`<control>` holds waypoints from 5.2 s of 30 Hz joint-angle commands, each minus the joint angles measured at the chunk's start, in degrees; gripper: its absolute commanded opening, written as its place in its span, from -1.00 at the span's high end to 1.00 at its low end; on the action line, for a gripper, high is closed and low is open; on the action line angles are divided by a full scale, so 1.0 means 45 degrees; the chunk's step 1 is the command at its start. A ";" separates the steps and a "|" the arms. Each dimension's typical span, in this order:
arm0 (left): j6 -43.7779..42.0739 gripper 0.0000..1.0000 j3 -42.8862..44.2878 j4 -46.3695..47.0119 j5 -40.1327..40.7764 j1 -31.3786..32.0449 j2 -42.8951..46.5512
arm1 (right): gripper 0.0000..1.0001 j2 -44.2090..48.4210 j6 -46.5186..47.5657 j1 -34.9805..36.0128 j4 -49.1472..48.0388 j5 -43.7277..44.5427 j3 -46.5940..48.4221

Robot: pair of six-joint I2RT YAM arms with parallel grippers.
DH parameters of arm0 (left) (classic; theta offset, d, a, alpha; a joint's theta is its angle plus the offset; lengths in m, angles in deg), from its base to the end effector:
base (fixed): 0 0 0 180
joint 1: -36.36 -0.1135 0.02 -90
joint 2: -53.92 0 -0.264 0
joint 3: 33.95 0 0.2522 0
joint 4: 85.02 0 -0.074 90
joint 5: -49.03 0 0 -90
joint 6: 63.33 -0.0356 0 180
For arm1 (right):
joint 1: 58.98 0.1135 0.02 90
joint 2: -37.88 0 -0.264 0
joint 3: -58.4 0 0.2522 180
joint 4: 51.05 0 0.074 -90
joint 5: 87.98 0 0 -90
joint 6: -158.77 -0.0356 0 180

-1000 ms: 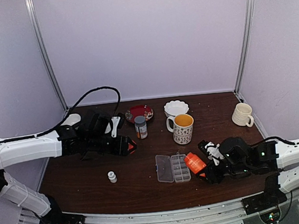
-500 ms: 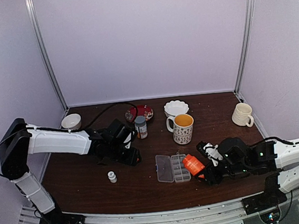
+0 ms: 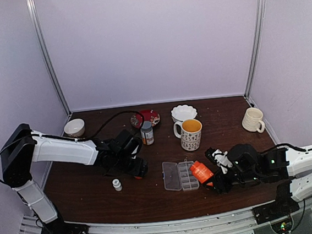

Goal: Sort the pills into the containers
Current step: Place the lid of the pill bottle at the center of the board, then pour the pill into the compartment of the pill container.

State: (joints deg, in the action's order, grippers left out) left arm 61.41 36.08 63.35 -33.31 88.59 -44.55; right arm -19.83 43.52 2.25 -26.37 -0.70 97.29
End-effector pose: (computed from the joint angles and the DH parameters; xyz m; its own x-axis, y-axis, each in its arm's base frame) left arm 0.2090 -0.2620 0.1598 -0.8594 0.1871 -0.4758 0.3078 0.9324 -0.1894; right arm 0.0934 0.1736 0.1799 -0.6802 -0.3535 -0.6421 -0.6656 0.6649 0.3390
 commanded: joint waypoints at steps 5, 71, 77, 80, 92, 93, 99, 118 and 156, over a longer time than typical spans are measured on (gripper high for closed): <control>0.0438 -0.95 -0.0463 0.0703 0.0944 0.0305 0.1344 | 1.00 0.0130 0.0032 -0.0072 -0.0412 0.0079 -0.0091; 0.2338 0.48 0.0656 0.2644 -0.5689 0.0442 -0.1243 | 1.00 -0.1721 -0.0230 -0.0092 0.0355 -0.1324 0.0859; 0.2617 0.23 0.0250 0.3383 -0.5716 0.0441 -0.0872 | 1.00 -0.1752 -0.0757 -0.0168 0.0893 -0.0546 0.1043; 0.2730 0.20 0.0059 0.3875 -0.5891 0.0439 -0.0918 | 1.00 -0.1781 -0.0922 -0.0421 0.1221 -0.0811 0.1273; 0.2767 0.19 -0.0500 0.5239 -0.5683 0.0438 -0.1015 | 1.00 -0.2305 -0.0888 -0.1079 0.2576 -0.1824 0.2485; 0.2778 0.19 -0.0552 0.5355 -0.5681 0.0444 -0.1025 | 1.00 -0.2416 -0.0886 -0.1130 0.2640 -0.1908 0.2579; 0.2771 0.19 -0.1081 0.6402 -0.5735 0.0433 -0.1046 | 1.00 -0.3314 -0.0960 -0.1339 0.2919 -0.2412 0.3096; 0.2548 0.18 -0.1697 0.7948 -0.5867 0.0441 -0.1332 | 1.00 -0.3928 -0.0530 -0.1750 0.3325 -0.2758 0.3471; 0.0306 0.18 -0.2006 0.8732 -0.5771 0.0428 -0.1466 | 1.00 -0.3166 -0.0636 -0.1927 0.2927 -0.3356 0.3361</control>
State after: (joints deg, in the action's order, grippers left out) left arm 66.15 28.12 97.69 -58.86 90.38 -50.83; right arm -36.49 41.38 -6.14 -11.77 -15.52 112.11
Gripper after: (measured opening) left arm 0.408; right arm 0.548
